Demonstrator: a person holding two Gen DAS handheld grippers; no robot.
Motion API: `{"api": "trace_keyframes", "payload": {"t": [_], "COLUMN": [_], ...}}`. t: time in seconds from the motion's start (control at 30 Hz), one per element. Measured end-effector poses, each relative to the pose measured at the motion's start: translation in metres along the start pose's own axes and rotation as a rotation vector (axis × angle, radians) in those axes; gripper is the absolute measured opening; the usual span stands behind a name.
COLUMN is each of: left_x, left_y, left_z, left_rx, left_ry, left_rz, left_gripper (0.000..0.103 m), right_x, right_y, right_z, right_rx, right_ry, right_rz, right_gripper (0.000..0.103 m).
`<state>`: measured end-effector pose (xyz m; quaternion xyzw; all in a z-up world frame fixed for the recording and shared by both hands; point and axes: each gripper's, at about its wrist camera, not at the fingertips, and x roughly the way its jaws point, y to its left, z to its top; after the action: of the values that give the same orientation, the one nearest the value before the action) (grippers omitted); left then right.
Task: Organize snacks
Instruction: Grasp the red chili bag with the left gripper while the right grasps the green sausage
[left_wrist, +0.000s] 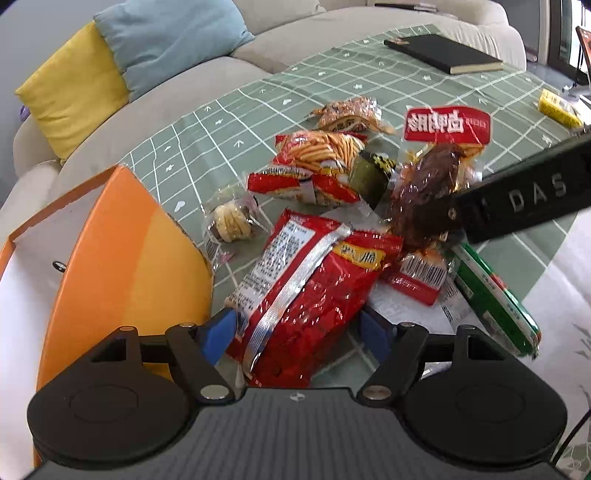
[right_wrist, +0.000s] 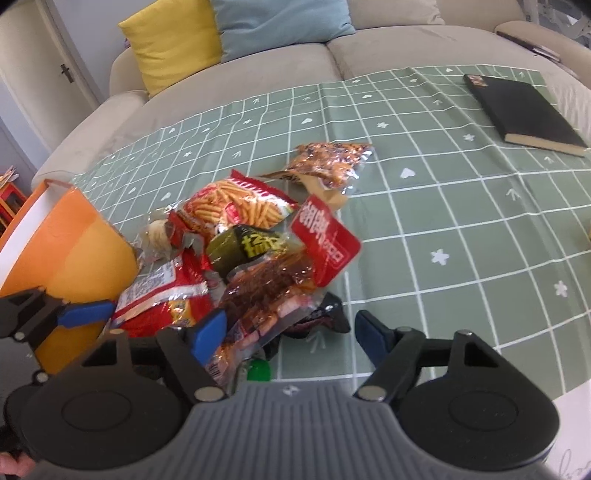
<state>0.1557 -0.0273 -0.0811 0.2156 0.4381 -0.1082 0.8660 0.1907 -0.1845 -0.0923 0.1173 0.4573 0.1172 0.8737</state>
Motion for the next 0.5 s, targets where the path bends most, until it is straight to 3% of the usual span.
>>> {"api": "trace_keyframes", "payload": {"t": [0.4, 0.43, 0.47, 0.5], "left_x": [0.0, -0.001, -0.002, -0.003], "left_y": [-0.001, 0.0, 0.001, 0.002], "left_z": [0.002, 0.002, 0.001, 0.001], "left_rx": [-0.047, -0.056, -0.067, -0.077], "left_ry": [-0.021, -0.021, -0.021, -0.022], "left_rz": [0.009, 0.009, 0.006, 0.003], "left_gripper": [0.07, 0.07, 0.07, 0.07], "right_x": [-0.011, -0.013, -0.014, -0.016], "right_y": [0.001, 0.003, 0.003, 0.003], "right_z": [-0.003, -0.003, -0.003, -0.003], "right_rx": [-0.018, -0.024, -0.027, -0.025], "right_ry": [-0.042, -0.046, -0.052, -0.059], "right_rz": [-0.026, -0.035, -0.036, -0.03], "right_gripper": [0.044, 0.038, 0.02, 0.012]}}
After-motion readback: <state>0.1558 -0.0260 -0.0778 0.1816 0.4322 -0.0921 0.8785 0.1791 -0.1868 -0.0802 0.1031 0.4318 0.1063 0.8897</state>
